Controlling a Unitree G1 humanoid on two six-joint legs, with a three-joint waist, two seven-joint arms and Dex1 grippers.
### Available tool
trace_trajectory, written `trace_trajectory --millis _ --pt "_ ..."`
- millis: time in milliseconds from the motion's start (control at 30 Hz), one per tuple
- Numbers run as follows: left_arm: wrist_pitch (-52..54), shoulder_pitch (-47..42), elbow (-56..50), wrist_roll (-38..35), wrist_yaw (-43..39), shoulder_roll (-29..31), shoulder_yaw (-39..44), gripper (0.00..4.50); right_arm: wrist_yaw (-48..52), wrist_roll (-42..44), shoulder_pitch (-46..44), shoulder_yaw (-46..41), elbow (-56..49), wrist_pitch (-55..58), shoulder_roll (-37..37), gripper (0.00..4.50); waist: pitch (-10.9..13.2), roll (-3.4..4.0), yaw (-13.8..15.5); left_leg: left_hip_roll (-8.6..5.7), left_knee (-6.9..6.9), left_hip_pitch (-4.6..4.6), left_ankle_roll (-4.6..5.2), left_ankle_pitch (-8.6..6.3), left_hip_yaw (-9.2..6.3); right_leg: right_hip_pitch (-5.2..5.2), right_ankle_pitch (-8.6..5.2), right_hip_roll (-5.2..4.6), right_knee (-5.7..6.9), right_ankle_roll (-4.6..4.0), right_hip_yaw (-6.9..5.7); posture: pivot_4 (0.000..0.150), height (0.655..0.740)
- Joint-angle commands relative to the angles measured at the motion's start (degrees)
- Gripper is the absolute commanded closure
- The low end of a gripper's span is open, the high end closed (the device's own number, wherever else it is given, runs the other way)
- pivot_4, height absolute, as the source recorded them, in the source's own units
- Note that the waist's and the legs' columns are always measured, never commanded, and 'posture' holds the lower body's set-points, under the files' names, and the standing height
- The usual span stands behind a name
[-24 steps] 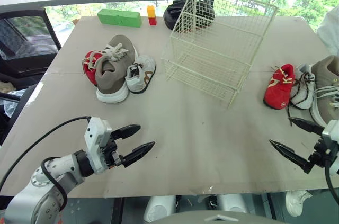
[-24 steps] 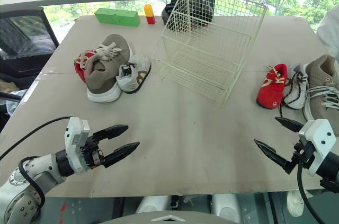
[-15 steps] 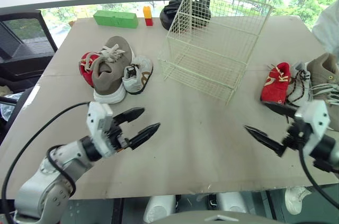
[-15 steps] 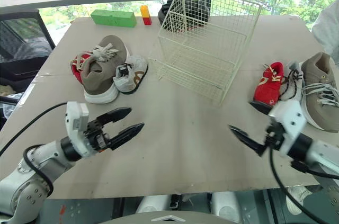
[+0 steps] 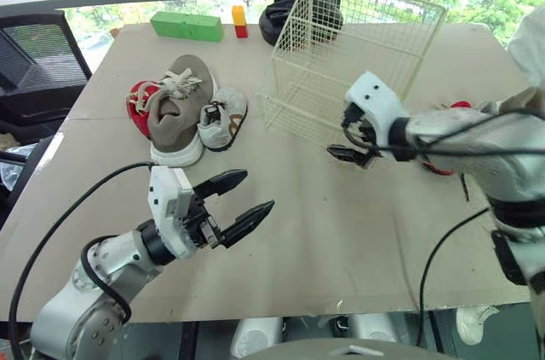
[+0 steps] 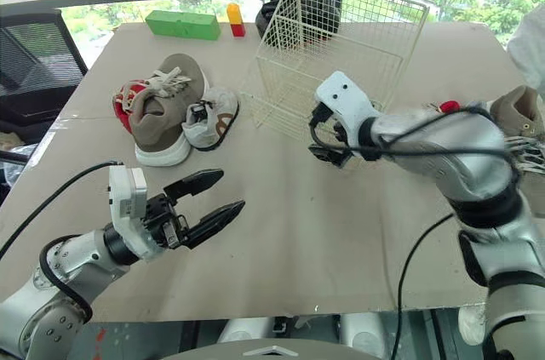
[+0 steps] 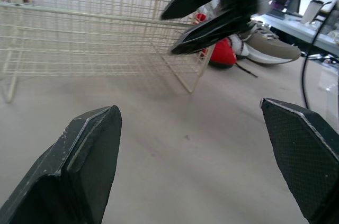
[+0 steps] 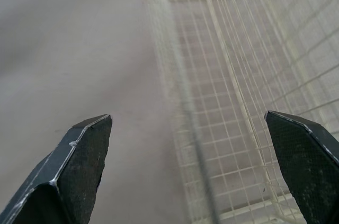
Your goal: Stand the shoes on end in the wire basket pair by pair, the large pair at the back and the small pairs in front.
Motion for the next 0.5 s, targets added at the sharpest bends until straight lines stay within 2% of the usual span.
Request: trace_trajectory --millis 33,67,100,133,267,367,500 --pt "-3.9 1.7 -3.7 -1.2 -1.5 -0.7 2.3 0.0 2.6 -4.7 -3.2 3.2 4.1 -0.7 0.1 1.22 0.0 0.01 0.1 0.0 0.0 0.02 -0.01 0.0 0.0 0.01 0.0 0.0 0.0 0.0 -0.01 0.15 0.74" --pt "-4.7 2.5 -4.0 -1.2 -2.2 -0.7 2.7 0.0 3.9 -5.2 -3.8 4.3 4.6 -0.8 -0.3 1.66 0.0 0.0 0.1 0.01 -0.03 0.02 0.01 -0.01 -0.02 0.01 0.0 0.0 0.01 0.0 -0.01 0.15 0.74" --pt "-5.2 3.0 -4.2 -1.2 -2.4 -0.9 2.9 0.0 5.2 -5.7 -4.2 5.3 4.8 -1.1 -0.8 2.4 0.0 0.0 0.1 0.01 -0.03 0.04 0.05 -0.03 -0.03 0.02 0.0 -0.01 0.01 0.0 -0.02 0.15 0.74" --pt "-5.7 3.3 -4.4 -1.2 -2.4 -1.0 3.0 0.0 6.3 -6.2 -4.5 6.0 4.9 -1.3 -1.2 2.63 0.0 0.01 0.0 0.01 -0.03 0.04 0.13 -0.08 -0.03 0.02 0.0 -0.01 0.01 0.0 -0.02 0.15 0.74" --pt "-5.5 5.3 -5.1 -1.9 -1.2 -1.8 1.9 0.0 14.0 -8.5 -5.5 9.8 4.5 -5.5 -5.5 4.44 0.0 0.01 0.2 0.0 -0.02 0.09 0.15 -0.08 -0.06 0.06 0.02 -0.04 0.02 -0.04 -0.03 0.15 0.74" --pt "-6.4 7.2 -4.9 -1.3 -1.6 -2.7 1.8 0.0 24.0 -9.6 -4.8 11.3 2.3 -12.4 -11.3 4.44 0.0 0.02 0.5 -0.02 0.0 0.08 0.16 -0.08 -0.08 0.08 0.03 -0.09 0.01 -0.04 -0.09 0.15 0.74" --pt "-8.7 10.0 -3.7 -0.2 -4.1 -3.4 2.6 0.0 40.8 -14.1 -1.2 12.0 0.5 -30.6 -19.8 4.44 0.0 0.02 0.2 -0.04 -0.01 0.0 0.26 -0.14 -0.08 0.08 0.02 -0.11 -0.11 -0.02 -0.15 0.15 0.74"
